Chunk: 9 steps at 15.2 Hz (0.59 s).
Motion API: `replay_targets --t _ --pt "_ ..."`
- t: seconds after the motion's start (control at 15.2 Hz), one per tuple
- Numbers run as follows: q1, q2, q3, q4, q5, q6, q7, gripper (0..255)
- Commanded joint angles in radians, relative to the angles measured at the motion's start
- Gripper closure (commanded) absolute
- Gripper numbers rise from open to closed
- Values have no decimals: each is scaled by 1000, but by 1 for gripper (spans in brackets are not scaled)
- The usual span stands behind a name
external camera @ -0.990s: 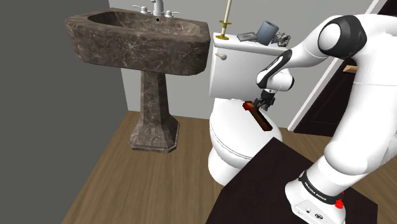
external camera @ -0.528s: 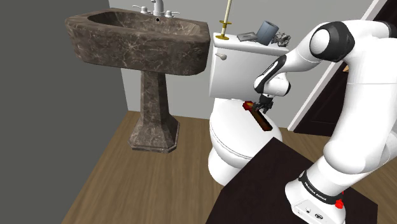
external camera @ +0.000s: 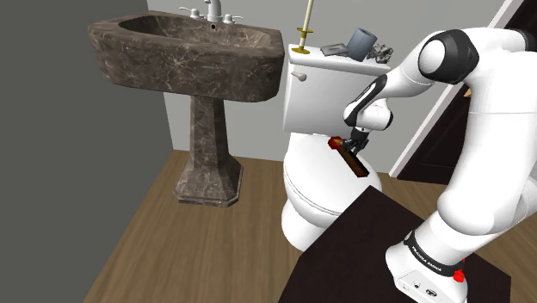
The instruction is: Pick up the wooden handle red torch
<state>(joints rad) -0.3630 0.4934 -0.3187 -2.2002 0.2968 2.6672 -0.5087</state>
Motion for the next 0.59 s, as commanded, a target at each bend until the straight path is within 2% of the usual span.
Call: replay_targets --t 0.0,0.53 --pt "0 1 0 0 0 0 0 255" --pt "35 -88 -44 -18 -52 -68 36 255"
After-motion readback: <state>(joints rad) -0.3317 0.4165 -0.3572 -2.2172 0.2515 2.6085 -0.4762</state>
